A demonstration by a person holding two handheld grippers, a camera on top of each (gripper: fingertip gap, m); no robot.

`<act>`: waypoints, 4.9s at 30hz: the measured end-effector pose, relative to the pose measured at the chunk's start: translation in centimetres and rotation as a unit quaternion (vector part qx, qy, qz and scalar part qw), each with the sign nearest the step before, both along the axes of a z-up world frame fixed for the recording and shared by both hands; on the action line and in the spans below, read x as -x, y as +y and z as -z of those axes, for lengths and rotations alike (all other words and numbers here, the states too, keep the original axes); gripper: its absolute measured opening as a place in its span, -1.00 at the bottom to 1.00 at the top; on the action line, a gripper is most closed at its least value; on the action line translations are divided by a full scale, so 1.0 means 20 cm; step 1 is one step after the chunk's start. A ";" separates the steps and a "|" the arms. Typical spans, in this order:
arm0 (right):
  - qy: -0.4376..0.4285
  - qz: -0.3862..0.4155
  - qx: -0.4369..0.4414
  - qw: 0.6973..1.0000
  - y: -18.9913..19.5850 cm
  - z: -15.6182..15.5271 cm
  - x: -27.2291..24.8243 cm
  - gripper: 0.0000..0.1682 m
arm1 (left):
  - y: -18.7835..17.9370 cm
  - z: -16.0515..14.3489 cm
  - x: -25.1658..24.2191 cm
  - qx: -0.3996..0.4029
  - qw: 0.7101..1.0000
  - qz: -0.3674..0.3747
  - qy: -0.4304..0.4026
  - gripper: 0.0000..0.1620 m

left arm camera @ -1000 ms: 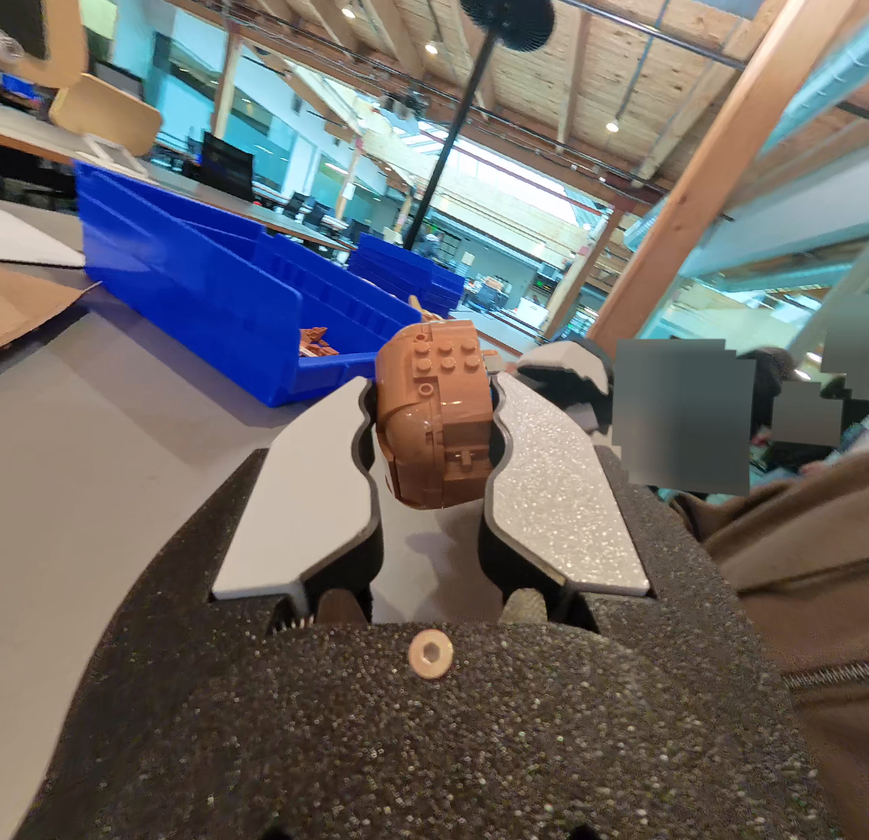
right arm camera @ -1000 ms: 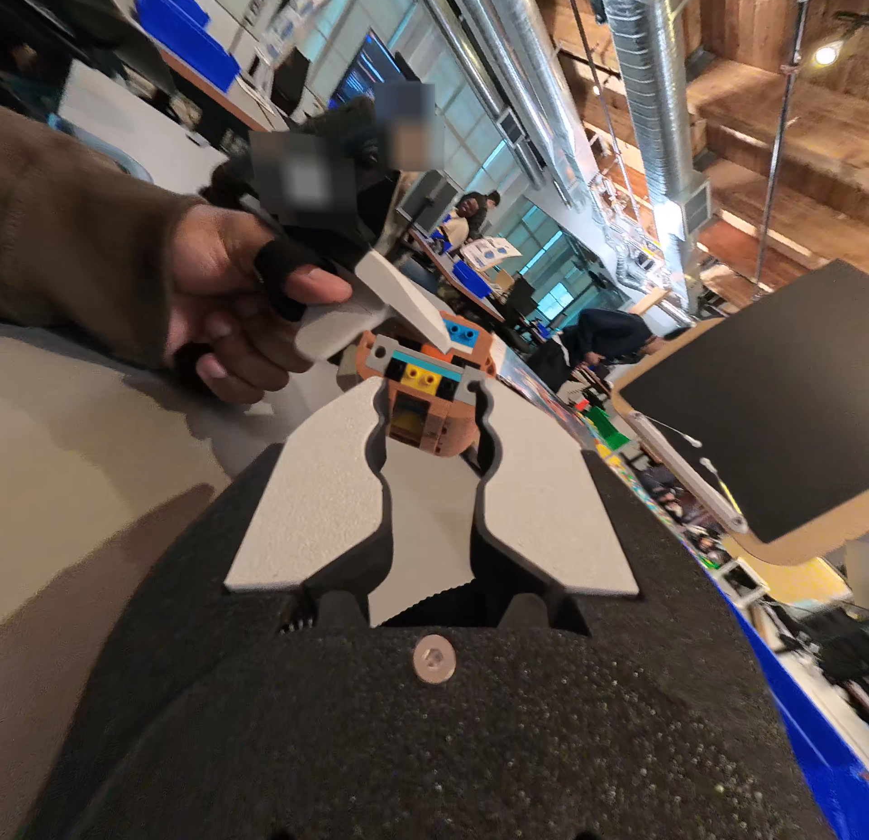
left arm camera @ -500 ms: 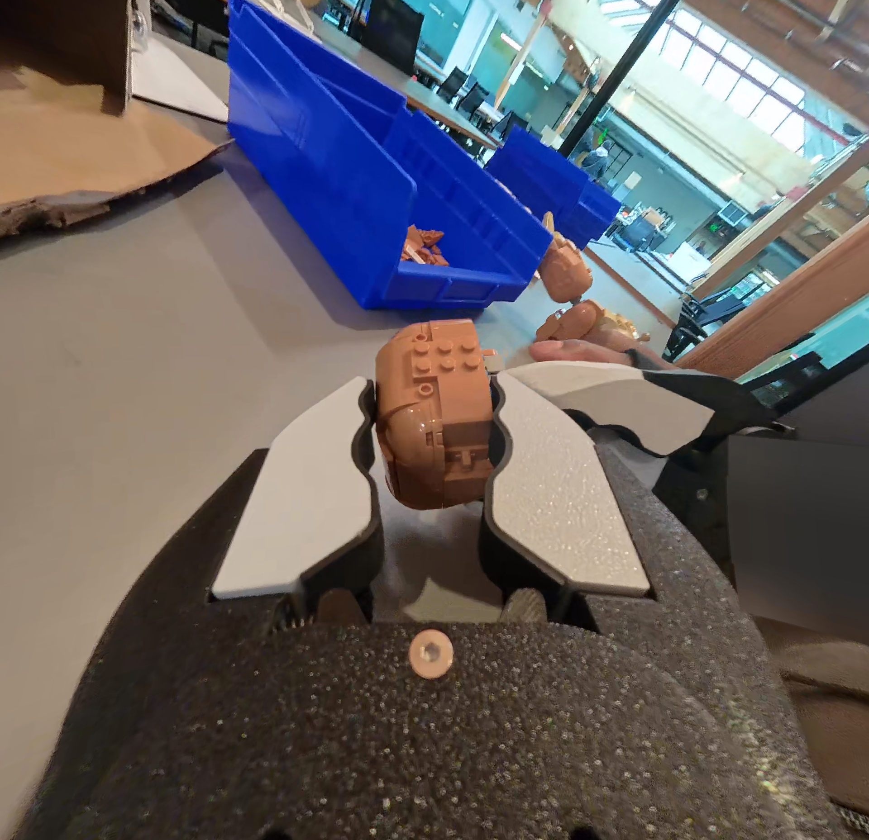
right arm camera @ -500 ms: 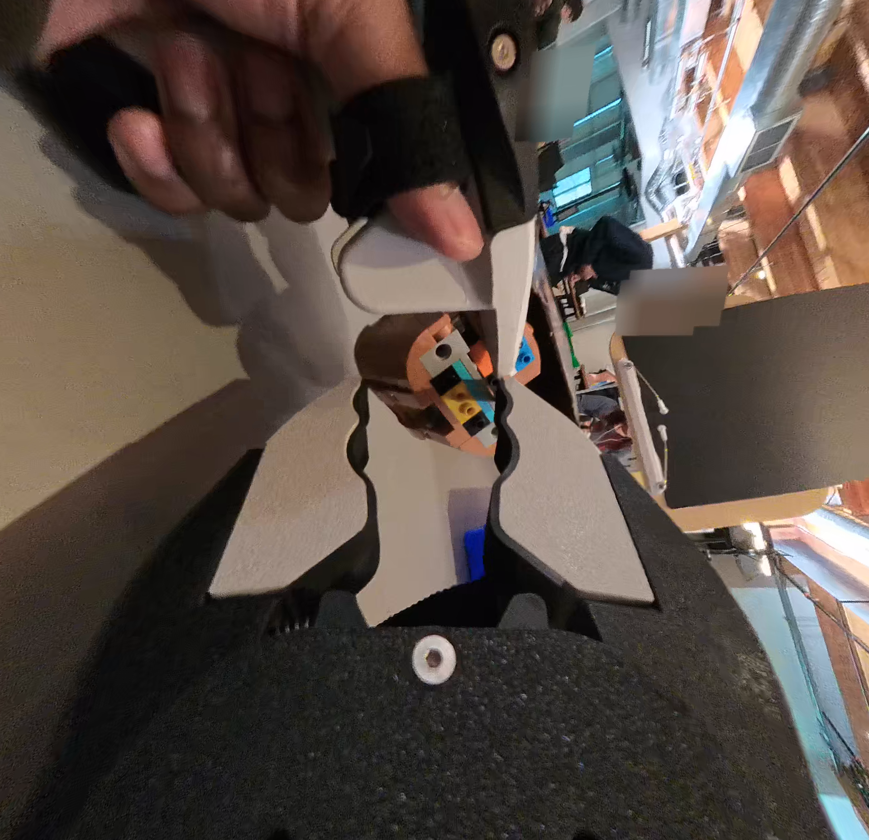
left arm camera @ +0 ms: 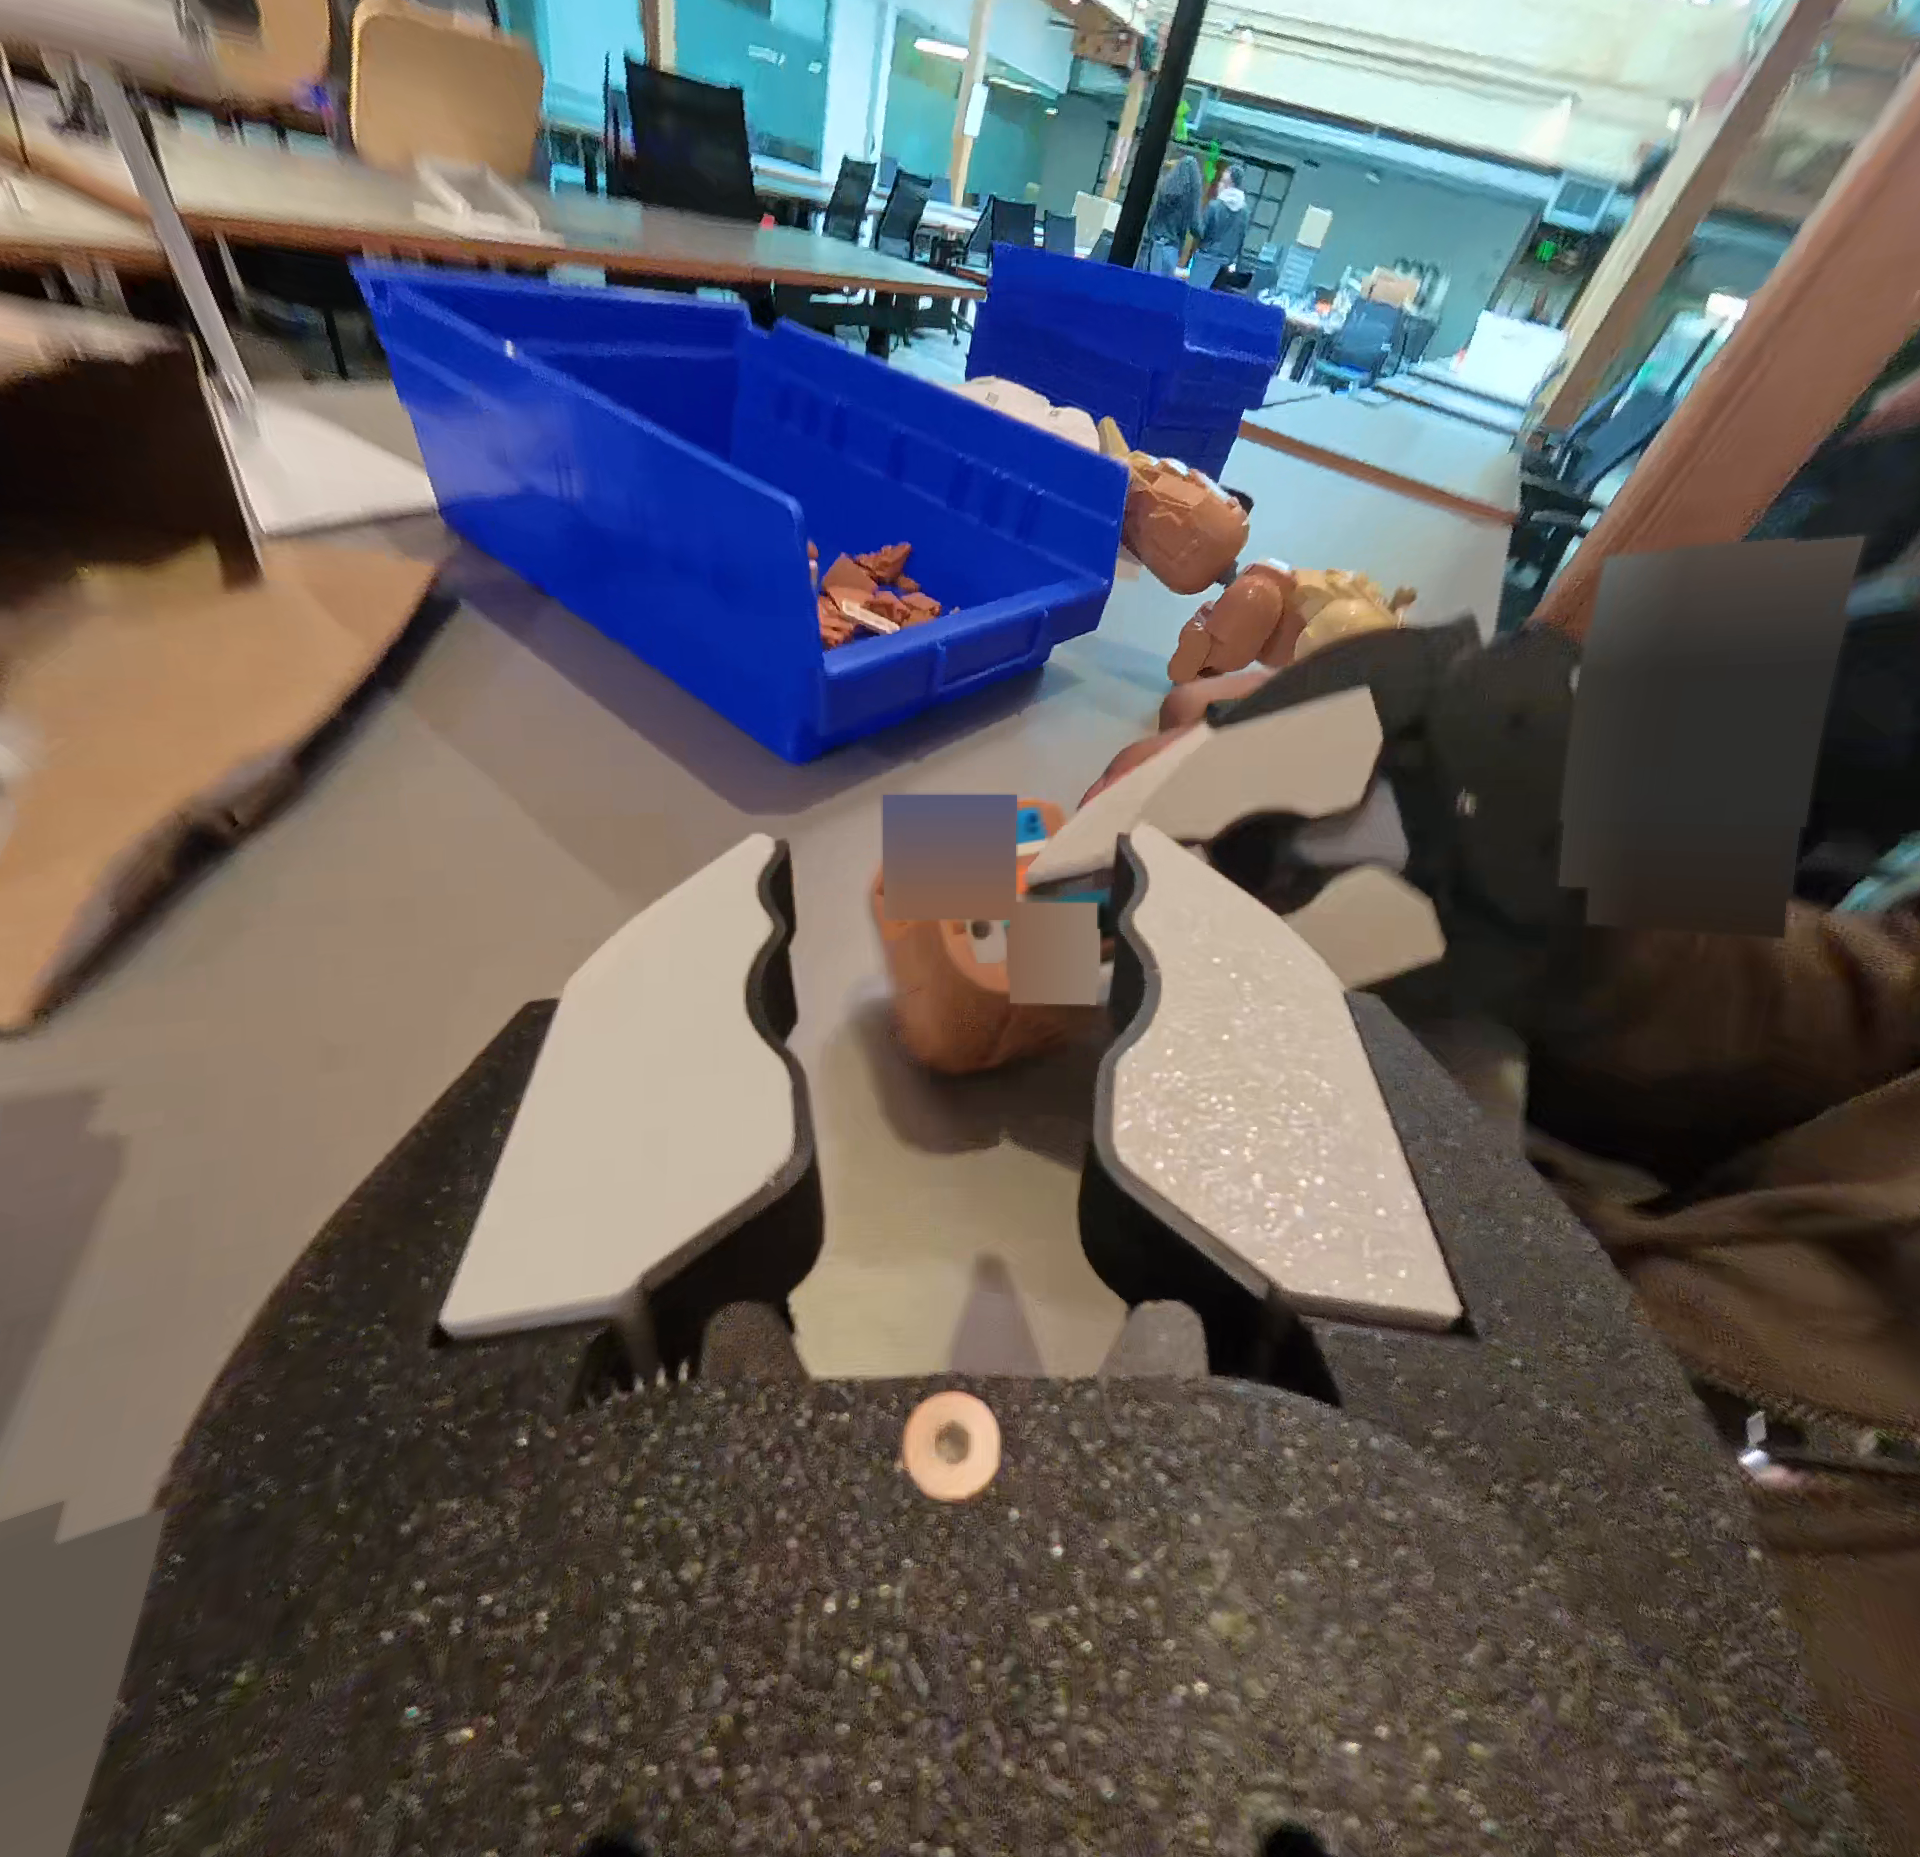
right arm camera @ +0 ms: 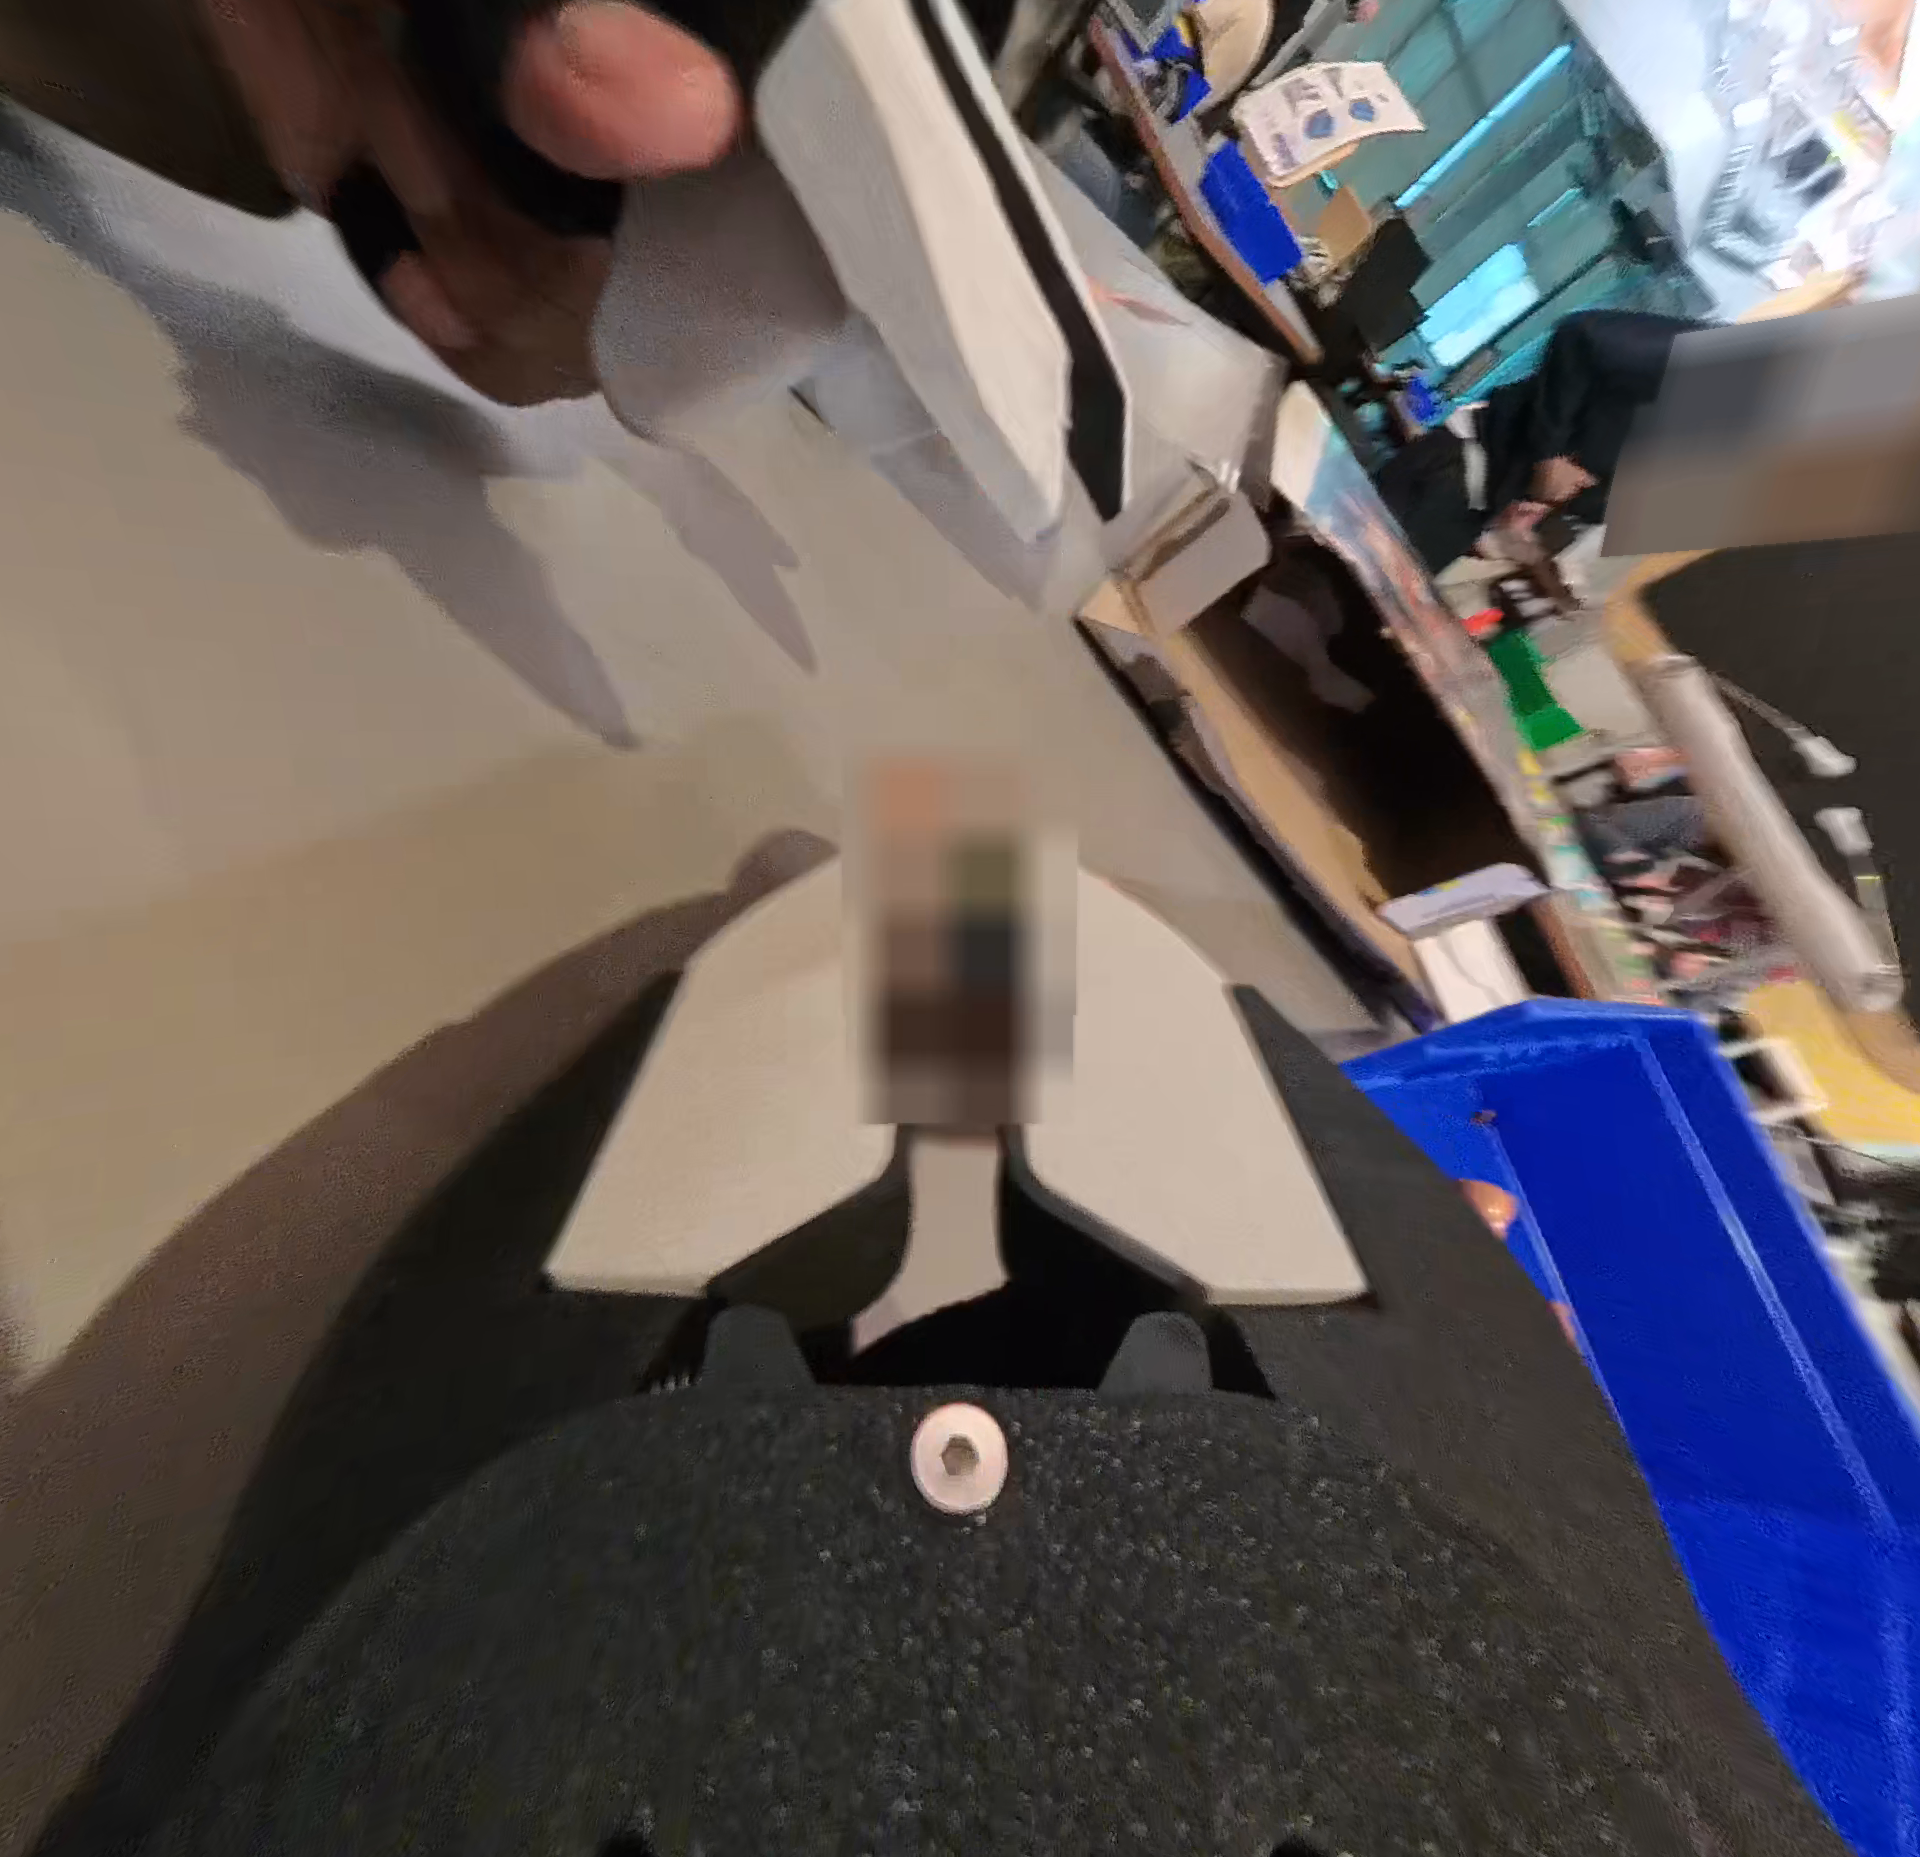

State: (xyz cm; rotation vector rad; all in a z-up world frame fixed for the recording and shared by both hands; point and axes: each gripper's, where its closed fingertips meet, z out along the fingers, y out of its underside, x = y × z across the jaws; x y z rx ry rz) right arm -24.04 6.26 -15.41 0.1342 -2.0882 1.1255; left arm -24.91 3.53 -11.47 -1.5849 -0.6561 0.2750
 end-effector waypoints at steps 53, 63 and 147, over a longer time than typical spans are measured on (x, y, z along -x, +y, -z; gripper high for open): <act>-0.274 -0.090 0.089 0.954 0.14 0.03 -0.02 -0.80 | 0.22 0.27 -0.07 0.236 0.943 0.219 0.083 -0.65; -0.340 -0.077 0.111 0.931 0.19 0.03 0.03 -1.00 | 0.21 0.27 -0.06 0.228 0.944 0.225 0.082 -0.65; -0.421 -0.119 0.087 0.895 0.15 0.06 -0.04 -0.67 | 0.21 0.28 -0.06 0.214 0.949 0.210 0.099 -0.64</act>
